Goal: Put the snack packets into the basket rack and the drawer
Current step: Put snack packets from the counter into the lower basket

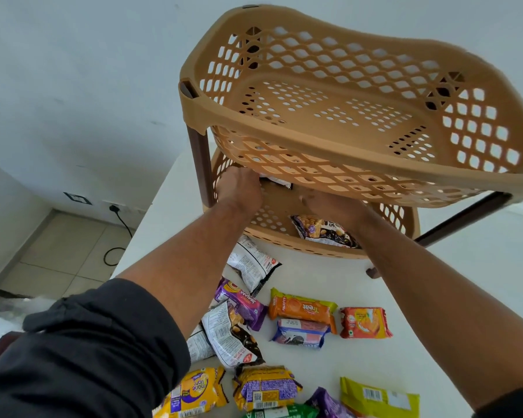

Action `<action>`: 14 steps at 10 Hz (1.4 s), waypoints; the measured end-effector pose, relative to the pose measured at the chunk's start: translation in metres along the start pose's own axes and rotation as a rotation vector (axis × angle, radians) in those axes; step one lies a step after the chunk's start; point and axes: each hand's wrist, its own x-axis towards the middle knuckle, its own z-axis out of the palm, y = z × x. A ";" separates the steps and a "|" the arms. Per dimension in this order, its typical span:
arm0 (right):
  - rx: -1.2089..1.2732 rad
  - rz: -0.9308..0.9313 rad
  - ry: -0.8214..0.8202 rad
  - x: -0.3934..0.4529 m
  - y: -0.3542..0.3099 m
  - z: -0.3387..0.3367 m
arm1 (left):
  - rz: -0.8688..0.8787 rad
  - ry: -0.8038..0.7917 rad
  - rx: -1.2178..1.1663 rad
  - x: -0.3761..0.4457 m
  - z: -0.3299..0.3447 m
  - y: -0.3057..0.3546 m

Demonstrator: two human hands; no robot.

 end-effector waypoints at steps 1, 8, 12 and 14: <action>-0.045 -0.025 -0.057 -0.010 -0.001 -0.007 | 0.032 0.026 0.038 -0.011 -0.007 0.003; -0.007 0.031 -0.057 -0.057 0.013 -0.005 | 0.322 0.216 -0.323 -0.156 0.022 -0.009; 0.102 -0.078 0.523 -0.134 0.004 -0.001 | 0.310 0.250 -0.405 -0.186 0.042 -0.032; 0.061 -0.265 0.561 -0.183 -0.007 0.052 | 0.311 0.145 -0.243 -0.170 0.051 -0.030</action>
